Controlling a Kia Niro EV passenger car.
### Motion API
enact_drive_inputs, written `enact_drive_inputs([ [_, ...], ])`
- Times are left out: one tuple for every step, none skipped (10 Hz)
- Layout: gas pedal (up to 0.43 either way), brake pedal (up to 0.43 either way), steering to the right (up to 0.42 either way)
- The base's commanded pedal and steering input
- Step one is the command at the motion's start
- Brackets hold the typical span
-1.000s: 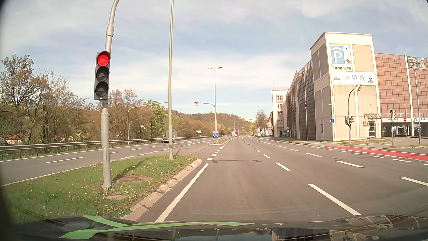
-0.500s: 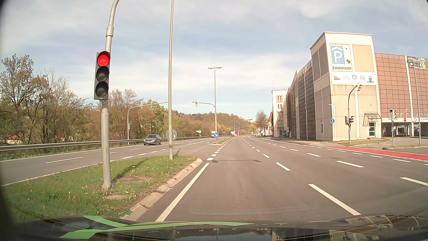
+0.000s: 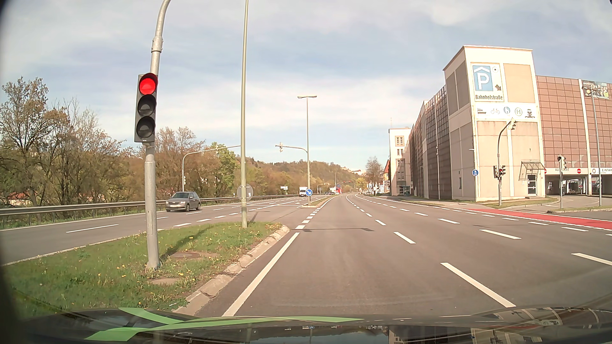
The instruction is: Follow the waypoints while adhering to traffic rules and regulations
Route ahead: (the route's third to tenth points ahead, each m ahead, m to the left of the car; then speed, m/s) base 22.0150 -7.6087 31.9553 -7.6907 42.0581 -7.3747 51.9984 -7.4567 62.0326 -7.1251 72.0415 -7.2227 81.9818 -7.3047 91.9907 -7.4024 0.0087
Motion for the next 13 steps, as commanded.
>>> enact_drive_inputs([
  [0.000, 0.201, 0.003],
  [0.000, 0.201, 0.003],
  [0.000, 0.201, 0.003],
  [0.000, 0.201, 0.003],
  [0.000, 0.201, 0.003],
  [0.000, 0.201, 0.003],
  [0.000, 0.201, 0.003],
  [0.000, 0.201, 0.003],
  [0.000, 0.201, 0.003],
  [0.000, 0.207, 0.003],
  [0.000, 0.207, 0.003],
  [0.000, 0.207, 0.003],
  [0.000, 0.207, 0.003],
])
